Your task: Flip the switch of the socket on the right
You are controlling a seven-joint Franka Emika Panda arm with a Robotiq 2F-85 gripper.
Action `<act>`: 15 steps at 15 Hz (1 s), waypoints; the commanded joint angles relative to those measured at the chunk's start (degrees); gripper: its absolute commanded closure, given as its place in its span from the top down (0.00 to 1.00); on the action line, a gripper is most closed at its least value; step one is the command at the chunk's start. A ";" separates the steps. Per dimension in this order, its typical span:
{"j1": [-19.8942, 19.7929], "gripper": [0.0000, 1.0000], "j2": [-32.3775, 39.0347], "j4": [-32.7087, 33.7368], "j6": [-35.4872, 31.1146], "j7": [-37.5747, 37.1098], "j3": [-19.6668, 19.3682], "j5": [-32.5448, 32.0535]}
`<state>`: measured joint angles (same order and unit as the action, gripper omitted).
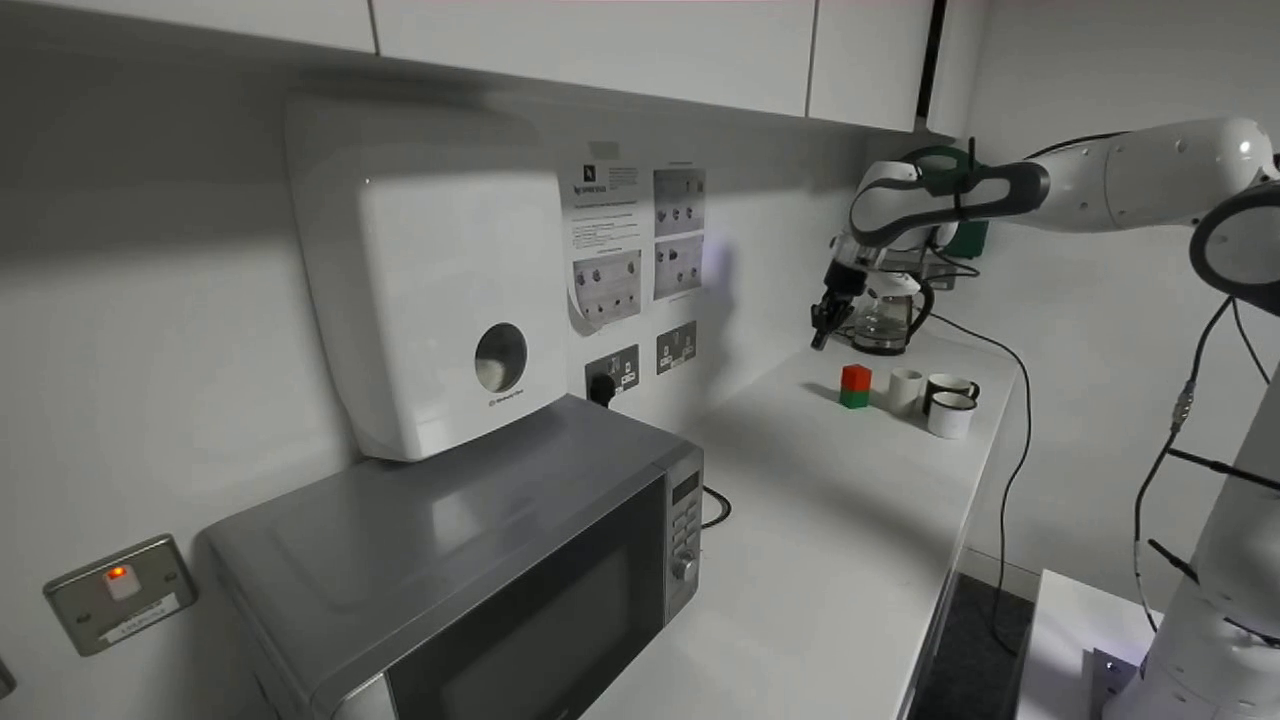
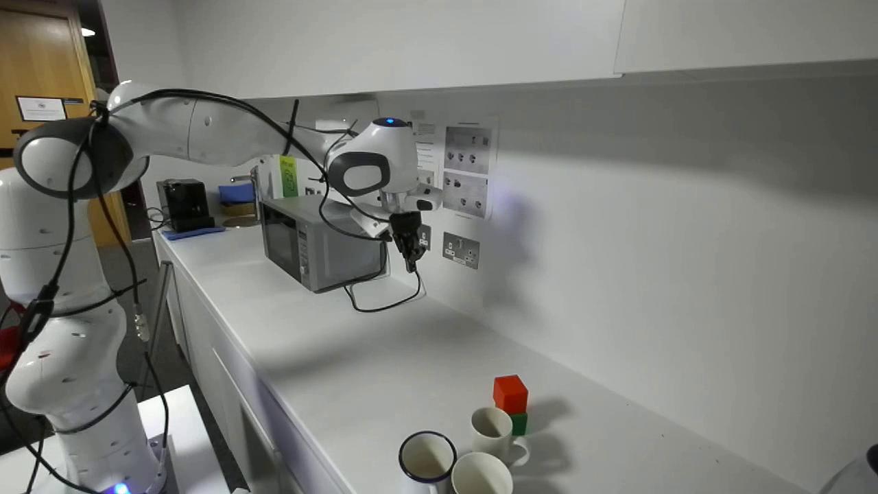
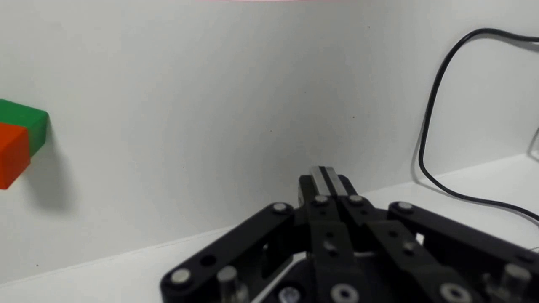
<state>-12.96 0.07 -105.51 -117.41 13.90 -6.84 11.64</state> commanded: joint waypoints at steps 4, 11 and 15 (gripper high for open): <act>1.08 0.00 -11.65 -12.76 -1.33 2.65 -2.81 -1.67; 1.77 0.43 -15.68 -16.44 -2.31 2.30 -3.68 -2.10; 2.17 0.47 -13.76 -14.45 -1.34 1.24 -3.79 -1.82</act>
<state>-12.24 -13.68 -120.09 -118.84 15.42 -9.27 10.22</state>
